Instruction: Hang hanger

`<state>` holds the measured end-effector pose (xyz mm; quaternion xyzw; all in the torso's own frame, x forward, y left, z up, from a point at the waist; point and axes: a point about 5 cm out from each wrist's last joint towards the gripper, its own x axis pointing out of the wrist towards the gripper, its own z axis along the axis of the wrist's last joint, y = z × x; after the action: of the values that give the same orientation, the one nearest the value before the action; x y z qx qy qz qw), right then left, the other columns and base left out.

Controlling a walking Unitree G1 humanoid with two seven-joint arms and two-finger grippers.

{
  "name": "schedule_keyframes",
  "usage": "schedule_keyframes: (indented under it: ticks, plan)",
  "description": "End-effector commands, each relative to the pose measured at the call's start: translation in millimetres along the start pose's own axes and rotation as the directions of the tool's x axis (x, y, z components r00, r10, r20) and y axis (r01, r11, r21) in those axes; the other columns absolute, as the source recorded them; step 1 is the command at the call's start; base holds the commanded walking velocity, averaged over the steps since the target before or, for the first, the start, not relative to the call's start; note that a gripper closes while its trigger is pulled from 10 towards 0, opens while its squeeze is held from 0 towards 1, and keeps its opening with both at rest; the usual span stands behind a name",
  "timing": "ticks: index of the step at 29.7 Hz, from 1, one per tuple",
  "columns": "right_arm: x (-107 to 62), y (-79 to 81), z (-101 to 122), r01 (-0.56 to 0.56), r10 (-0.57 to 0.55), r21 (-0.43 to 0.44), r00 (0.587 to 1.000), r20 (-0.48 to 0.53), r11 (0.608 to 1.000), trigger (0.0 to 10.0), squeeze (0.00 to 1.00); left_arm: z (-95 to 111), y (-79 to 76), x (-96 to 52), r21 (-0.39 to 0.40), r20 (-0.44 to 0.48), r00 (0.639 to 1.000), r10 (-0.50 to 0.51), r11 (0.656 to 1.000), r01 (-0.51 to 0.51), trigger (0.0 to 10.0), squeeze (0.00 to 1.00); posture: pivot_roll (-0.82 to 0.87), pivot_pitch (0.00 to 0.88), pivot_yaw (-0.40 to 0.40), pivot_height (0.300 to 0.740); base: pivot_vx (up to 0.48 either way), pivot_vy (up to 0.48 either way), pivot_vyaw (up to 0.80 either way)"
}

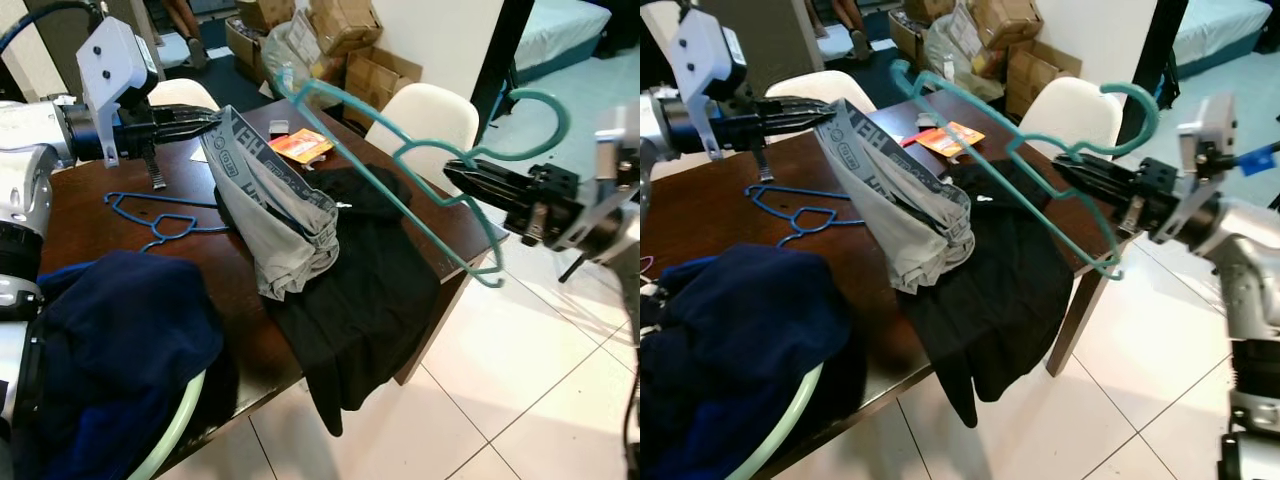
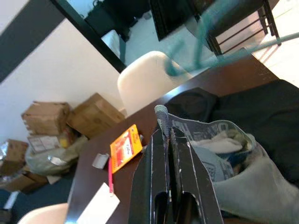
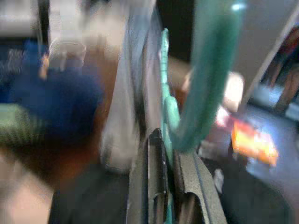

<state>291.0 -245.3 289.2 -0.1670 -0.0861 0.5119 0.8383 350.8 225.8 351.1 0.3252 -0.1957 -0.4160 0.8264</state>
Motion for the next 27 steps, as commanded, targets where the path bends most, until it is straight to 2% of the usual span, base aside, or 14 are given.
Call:
schedule_keyframes:
  ticks: [1, 3, 4, 9, 11, 13, 17, 23, 25, 27]
  plan:
    - [3.3, 7.4, -11.3, -0.086, 0.084, -0.007, 0.991, -0.106, 0.996, 10.0, 0.00, 5.8, 0.4, -0.4, 0.031, 0.028, 1.000, 0.005, 1.000, -0.005, 10.0, 0.00, 0.04, 0.070, 0.004, 0.740, 0.000, 0.000, 0.00]
    - [3.9, 9.2, -13.1, -0.112, 0.111, 0.000, 0.985, -0.132, 0.994, 10.0, 0.00, 7.3, -1.2, -0.5, 0.040, 0.040, 0.999, -0.007, 0.999, 0.006, 10.0, 0.00, 0.04, 0.070, 0.004, 0.740, 0.000, 0.000, 0.00]
    - [9.1, 14.4, -16.3, -0.161, 0.157, -0.006, 0.970, -0.184, 0.987, 10.0, 0.00, 9.8, -3.3, 1.2, 0.049, 0.053, 0.998, -0.018, 0.999, 0.016, 10.0, 0.00, 0.03, 0.071, 0.001, 0.740, 0.000, 0.000, 0.00]
    - [22.2, 18.0, -18.9, -0.183, 0.173, -0.023, 0.960, -0.222, 0.983, 10.0, 0.00, 15.1, -6.5, 4.8, 0.060, 0.078, 0.996, -0.035, 0.998, 0.030, 10.0, 0.00, 0.03, 0.071, 0.001, 0.740, 0.000, 0.000, 0.00]
    - [33.9, 14.8, -19.0, -0.138, 0.127, -0.035, 0.968, -0.217, 0.990, 10.0, 0.00, 18.1, -8.1, 7.0, 0.067, 0.091, 0.995, -0.044, 0.997, 0.038, 10.0, 0.00, 0.03, 0.072, 0.000, 0.740, 0.000, 0.000, 0.00]
    - [36.9, 13.0, -18.9, -0.116, 0.105, -0.040, 0.971, -0.214, 0.992, 10.0, 0.00, 18.8, -8.7, 7.6, 0.070, 0.093, 0.995, -0.046, 0.997, 0.040, 10.0, 0.00, 0.03, 0.072, 0.000, 0.740, 0.000, 0.000, 0.00]
    - [47.2, 3.1, -23.1, 0.001, -0.013, -0.049, 0.972, -0.233, 0.999, 10.0, 0.00, 21.0, -13.0, 9.1, 0.077, 0.107, 0.992, -0.063, 0.996, 0.055, 10.0, 0.00, 0.03, 0.072, -0.001, 0.740, 0.000, 0.000, 0.00]
    - [51.1, 4.7, -20.1, 0.006, -0.014, -0.041, 0.983, -0.181, 0.999, 10.0, 0.00, 23.2, -17.8, 10.7, 0.081, 0.123, 0.989, -0.077, 0.994, 0.067, 10.0, 0.00, 0.03, 0.070, -0.005, 0.740, 0.000, 0.000, 0.00]
    - [47.1, 10.5, -13.6, -0.044, 0.040, -0.028, 0.992, -0.123, 0.999, 10.0, 0.00, 22.9, -19.6, 10.3, 0.084, 0.120, 0.990, -0.080, 0.994, 0.070, 10.0, 0.00, 0.03, 0.068, -0.005, 0.740, 0.000, 0.000, 0.00]
    - [45.2, 12.6, -11.9, -0.062, 0.059, -0.029, 0.992, -0.111, 0.998, 10.0, 0.00, 22.8, -20.1, 10.1, 0.085, 0.118, 0.990, -0.080, 0.994, 0.071, 10.0, 0.00, 0.03, 0.068, -0.005, 0.740, 0.000, 0.000, 0.00]
